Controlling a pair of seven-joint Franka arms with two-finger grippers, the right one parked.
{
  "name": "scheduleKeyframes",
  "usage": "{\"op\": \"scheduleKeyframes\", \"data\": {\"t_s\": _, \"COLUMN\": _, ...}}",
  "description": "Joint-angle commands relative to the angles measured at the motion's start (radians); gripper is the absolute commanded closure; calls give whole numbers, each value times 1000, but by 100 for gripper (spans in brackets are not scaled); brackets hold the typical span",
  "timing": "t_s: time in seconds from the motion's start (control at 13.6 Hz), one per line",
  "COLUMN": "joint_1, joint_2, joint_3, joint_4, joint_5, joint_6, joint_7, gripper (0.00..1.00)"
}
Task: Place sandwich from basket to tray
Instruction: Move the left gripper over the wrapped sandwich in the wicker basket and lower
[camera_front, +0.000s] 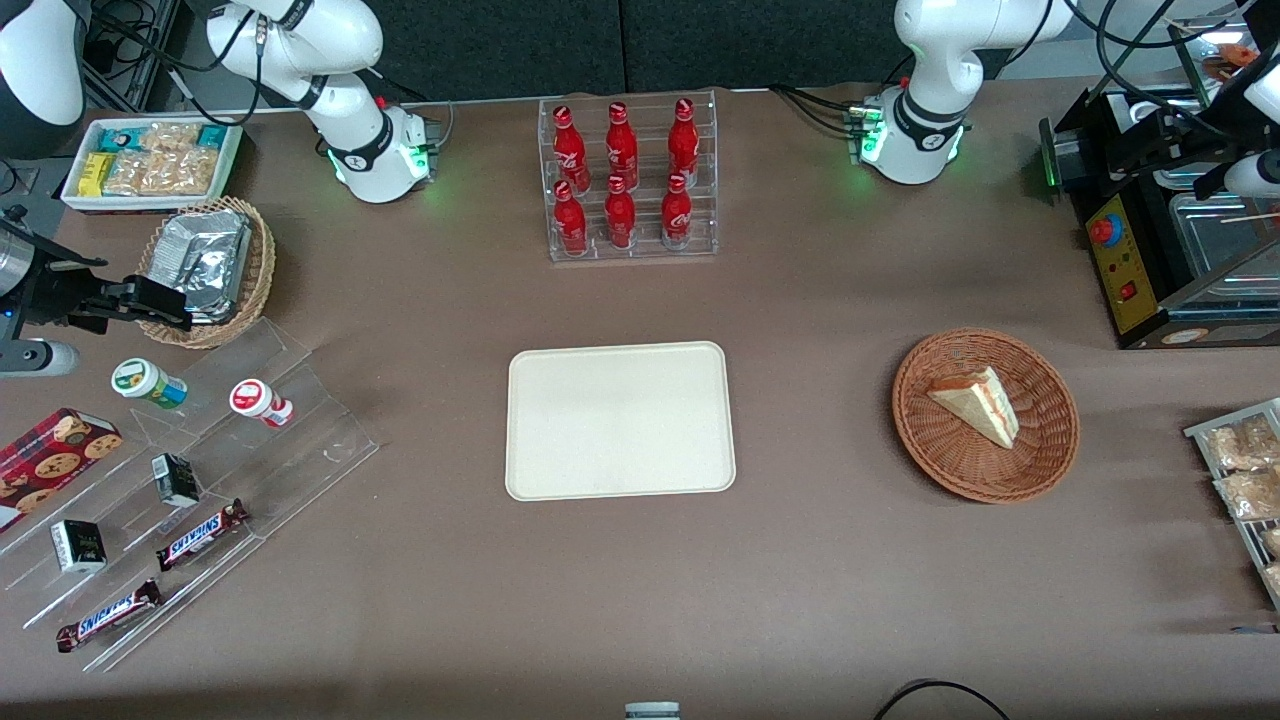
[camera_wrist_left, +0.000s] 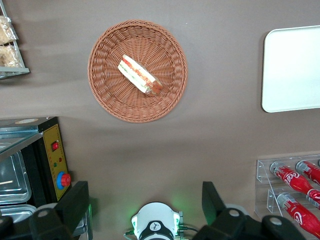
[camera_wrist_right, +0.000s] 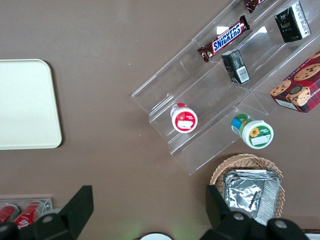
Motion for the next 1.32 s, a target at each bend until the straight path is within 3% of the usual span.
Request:
{"op": "scheduleKeyframes", "data": {"t_s": 0.0, "joint_1": -10, "joint_2": 15, "joint_3": 2, "joint_4": 22, "joint_5": 7, "joint_6": -11, "joint_7": -14, "gripper": 0}}
{"op": "scheduleKeyframes", "data": {"t_s": 0.37, "joint_1": -10, "joint_2": 88, "joint_3": -36, "joint_4": -27, "joint_5": 90, "joint_6": 30, "joint_7": -192, "gripper": 0}}
{"op": "scheduleKeyframes", "data": {"t_s": 0.95, "joint_1": -8, "joint_2": 79, "joint_3": -36, "joint_4": -444, "joint_5": 73, "joint_6": 517, "joint_7": -725, "gripper": 0}}
{"op": "scheduleKeyframes", "data": {"t_s": 1.25, "joint_1": 6, "joint_2": 81, "joint_3": -30, "joint_4": -601, "joint_5": 55, "joint_6": 740, "joint_7": -875, "gripper": 0}}
